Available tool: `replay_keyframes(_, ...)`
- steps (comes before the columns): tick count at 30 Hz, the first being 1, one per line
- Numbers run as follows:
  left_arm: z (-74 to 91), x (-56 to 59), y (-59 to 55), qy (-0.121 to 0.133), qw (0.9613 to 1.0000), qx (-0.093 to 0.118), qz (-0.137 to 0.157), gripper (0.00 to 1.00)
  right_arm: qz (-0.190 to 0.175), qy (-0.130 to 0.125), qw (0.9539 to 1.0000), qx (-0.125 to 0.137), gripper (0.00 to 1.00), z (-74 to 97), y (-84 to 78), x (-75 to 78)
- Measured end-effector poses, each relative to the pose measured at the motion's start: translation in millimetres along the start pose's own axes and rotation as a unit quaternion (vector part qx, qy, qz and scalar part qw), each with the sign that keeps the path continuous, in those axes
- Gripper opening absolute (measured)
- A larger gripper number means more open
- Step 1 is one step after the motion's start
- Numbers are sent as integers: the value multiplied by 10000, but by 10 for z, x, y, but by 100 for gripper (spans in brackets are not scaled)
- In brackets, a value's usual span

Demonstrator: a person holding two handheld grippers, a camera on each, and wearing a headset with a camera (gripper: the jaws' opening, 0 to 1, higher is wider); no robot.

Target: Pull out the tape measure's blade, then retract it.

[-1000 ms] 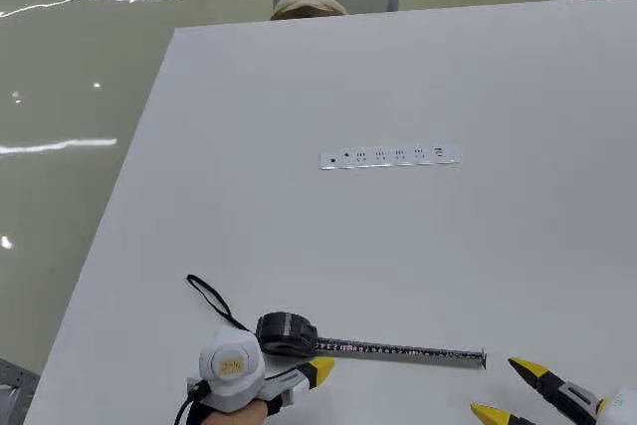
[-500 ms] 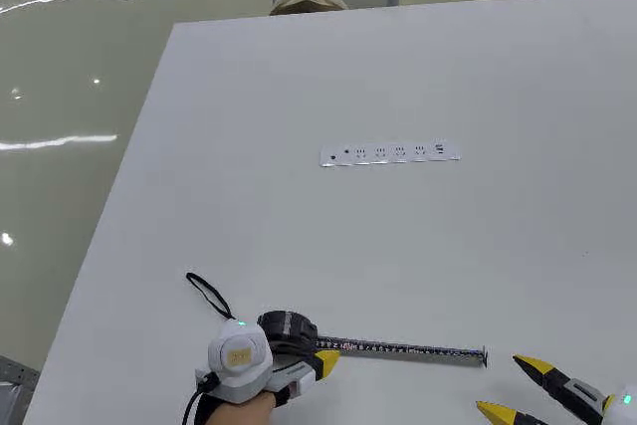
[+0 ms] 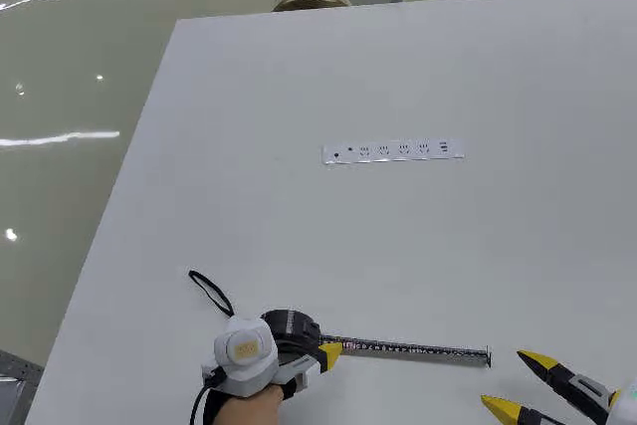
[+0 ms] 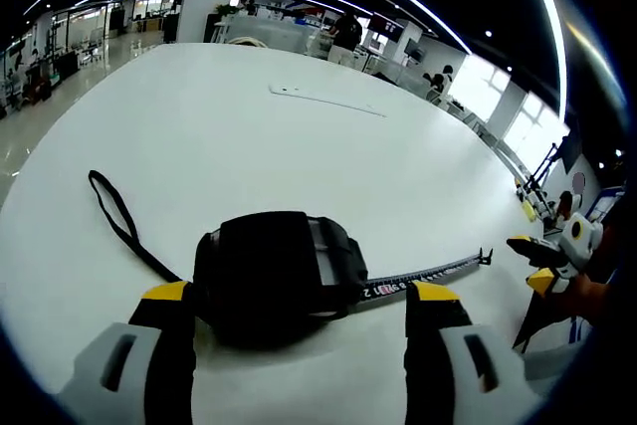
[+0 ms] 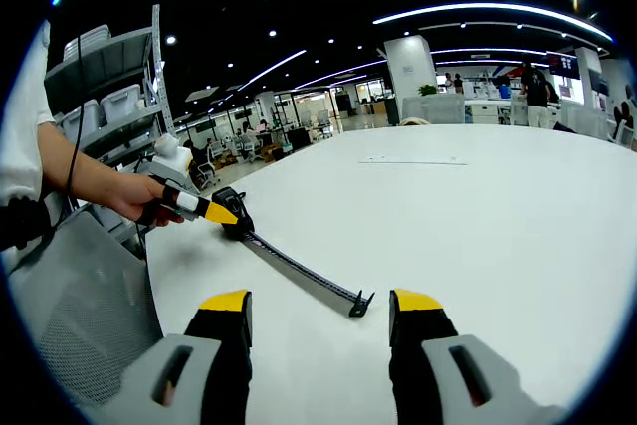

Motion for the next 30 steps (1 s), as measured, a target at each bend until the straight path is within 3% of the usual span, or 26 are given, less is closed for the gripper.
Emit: replay_keyframes(30, -76, -38, 31, 366, 9992, 91, 131, 76, -87, 23, 9999, 58, 53, -65, 51, 41)
Point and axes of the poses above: the centre of the closed fingertips' face, and the gripper's own axes: z roughly backward along the fingers, x roughly to its right, y roughly out of its top, the point moved 6 cm from there along z, roughly backward along the fingers, and after that the axes turned 8 degrees about x, right-handed, at the moved point
